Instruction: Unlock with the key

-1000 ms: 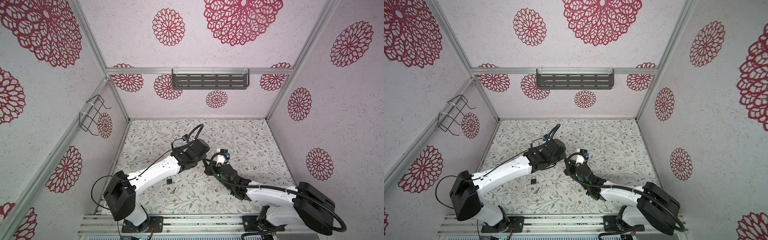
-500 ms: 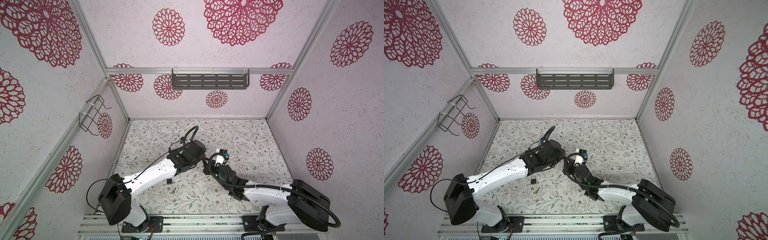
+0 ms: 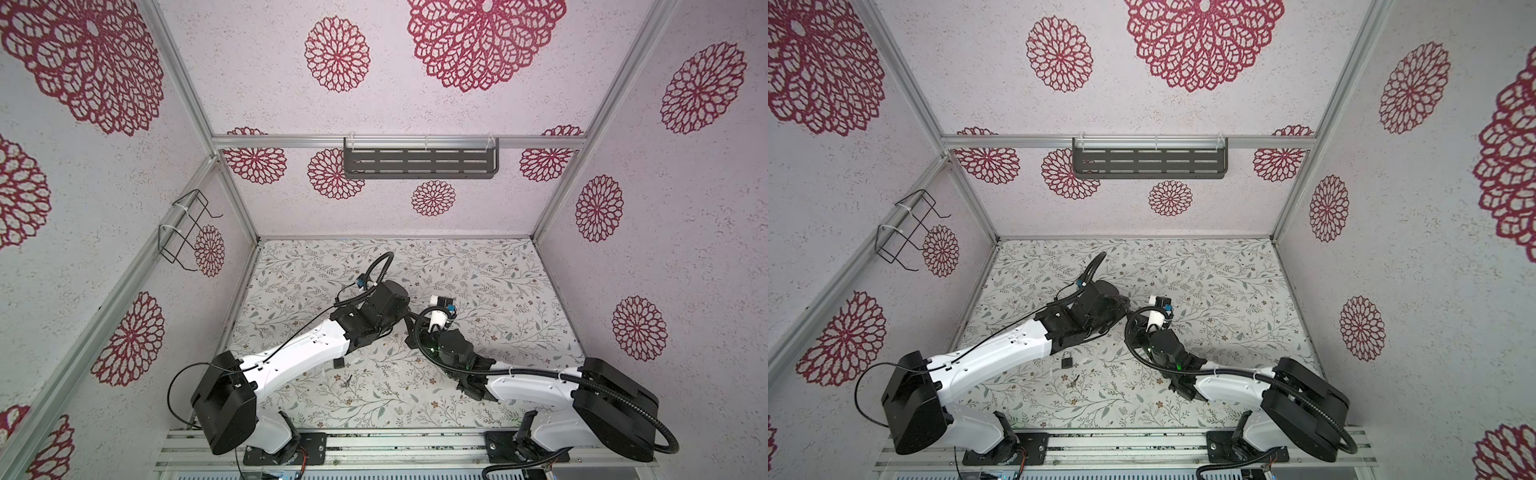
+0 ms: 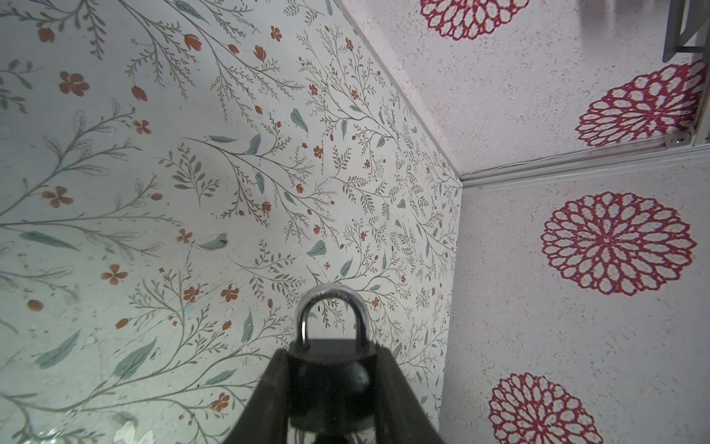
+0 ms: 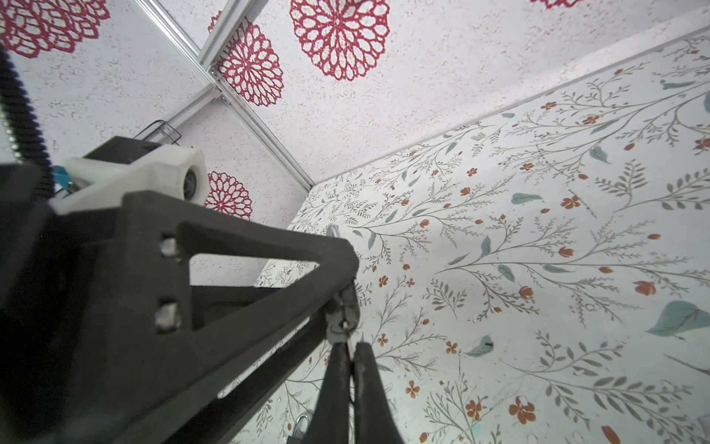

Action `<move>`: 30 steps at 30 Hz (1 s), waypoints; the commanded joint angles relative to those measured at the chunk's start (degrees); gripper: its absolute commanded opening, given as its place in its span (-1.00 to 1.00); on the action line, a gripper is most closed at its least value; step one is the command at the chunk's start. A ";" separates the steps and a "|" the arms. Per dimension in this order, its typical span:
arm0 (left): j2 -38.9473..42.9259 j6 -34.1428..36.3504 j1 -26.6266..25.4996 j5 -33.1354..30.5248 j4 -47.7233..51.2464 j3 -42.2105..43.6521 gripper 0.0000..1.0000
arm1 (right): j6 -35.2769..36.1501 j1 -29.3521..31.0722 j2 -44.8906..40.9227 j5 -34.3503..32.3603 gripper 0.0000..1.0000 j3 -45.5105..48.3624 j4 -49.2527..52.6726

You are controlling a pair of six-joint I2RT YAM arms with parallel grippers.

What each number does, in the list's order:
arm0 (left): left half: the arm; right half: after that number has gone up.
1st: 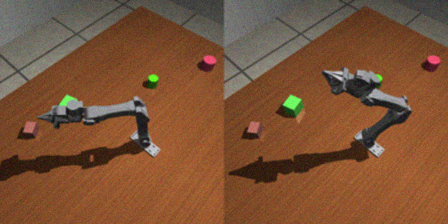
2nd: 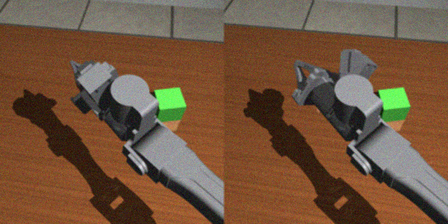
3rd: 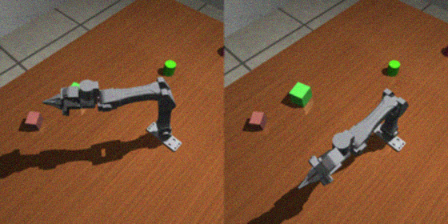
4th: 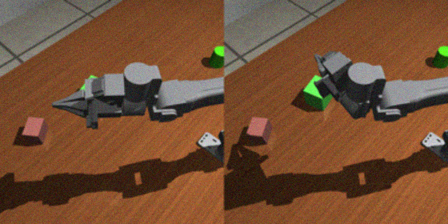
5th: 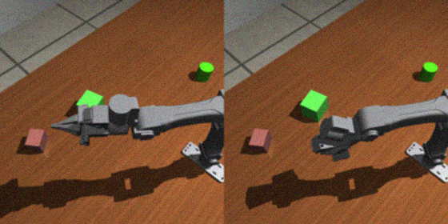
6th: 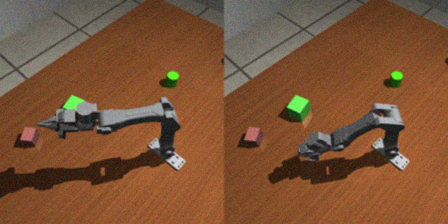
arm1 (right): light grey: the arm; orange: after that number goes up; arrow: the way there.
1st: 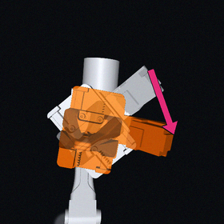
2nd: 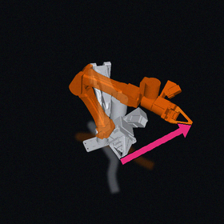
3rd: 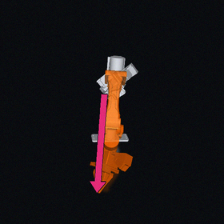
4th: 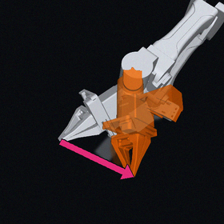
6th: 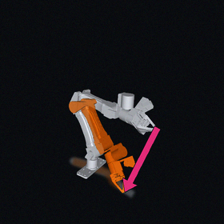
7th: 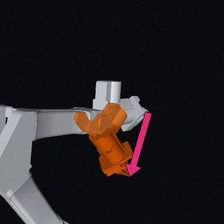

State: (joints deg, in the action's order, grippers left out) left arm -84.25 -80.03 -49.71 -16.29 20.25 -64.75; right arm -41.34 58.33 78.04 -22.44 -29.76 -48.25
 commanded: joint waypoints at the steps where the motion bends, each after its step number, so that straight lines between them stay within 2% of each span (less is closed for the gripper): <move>1: 1.06 1.57 -1.31 2.15 1.58 -0.48 -1.00 | 1.01 0.03 -2.37 3.23 -0.87 -1.28 -7.75; 3: 1.02 2.49 -0.86 1.13 1.67 -0.79 -1.00 | 2.11 0.08 -2.89 4.34 -0.70 -0.53 -7.25; 7: 1.32 3.95 0.59 -0.34 3.33 -1.65 -1.00 | 0.62 0.05 -4.31 4.24 -0.54 1.84 -6.34; 11: 2.28 4.71 1.35 -1.85 4.22 -1.69 -1.00 | 0.21 0.04 -5.78 5.43 -0.47 3.54 -6.85; 17: 3.40 4.72 1.55 -2.35 4.10 -1.12 -1.00 | -3.17 -0.66 -5.83 6.13 -0.46 2.59 -3.38; 23: 3.74 4.39 1.48 -1.68 3.22 -0.82 -1.00 | -8.37 -2.92 -4.46 10.45 -0.50 0.98 -2.18; 30: 3.50 4.36 1.21 -1.62 2.74 -0.73 -1.00 | -7.44 -3.36 -3.64 12.98 -0.56 -1.31 -1.03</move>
State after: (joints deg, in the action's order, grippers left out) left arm -81.60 -76.01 -48.47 -17.23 24.62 -64.93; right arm -48.16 55.27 74.46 -11.18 -28.73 -48.47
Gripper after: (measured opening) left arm 0.338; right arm 0.217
